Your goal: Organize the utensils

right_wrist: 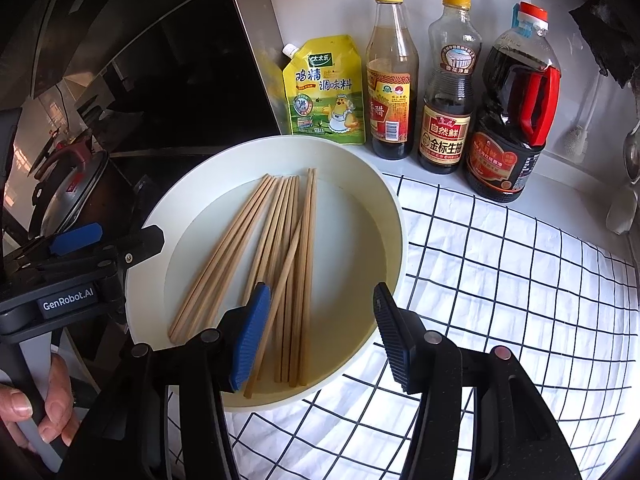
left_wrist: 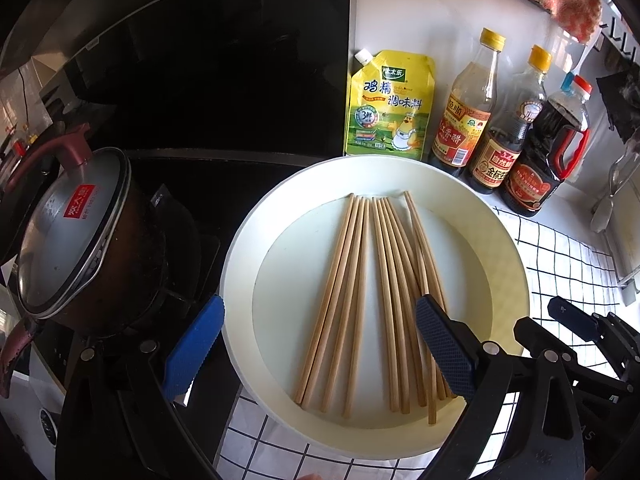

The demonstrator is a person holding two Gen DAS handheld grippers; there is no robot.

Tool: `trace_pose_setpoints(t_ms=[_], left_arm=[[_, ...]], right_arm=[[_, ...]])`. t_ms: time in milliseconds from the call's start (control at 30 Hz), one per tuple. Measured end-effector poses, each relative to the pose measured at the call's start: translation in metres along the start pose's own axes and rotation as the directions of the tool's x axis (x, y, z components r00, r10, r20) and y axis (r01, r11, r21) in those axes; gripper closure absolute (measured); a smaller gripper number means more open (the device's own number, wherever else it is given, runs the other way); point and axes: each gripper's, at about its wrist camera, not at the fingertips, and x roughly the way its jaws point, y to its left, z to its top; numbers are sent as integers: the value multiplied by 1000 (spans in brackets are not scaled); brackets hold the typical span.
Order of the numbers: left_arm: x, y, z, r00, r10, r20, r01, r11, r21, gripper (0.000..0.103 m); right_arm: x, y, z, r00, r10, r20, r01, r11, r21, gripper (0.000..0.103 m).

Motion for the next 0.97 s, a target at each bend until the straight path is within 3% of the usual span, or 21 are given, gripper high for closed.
trace_pose_setpoints(t_ms=[967], left_arm=[[2,1,0,1000,6,-2,-6,1000,-6,7]], right_arm=[[2,0,0,1000,1,-7,-1,1000,-2,51]])
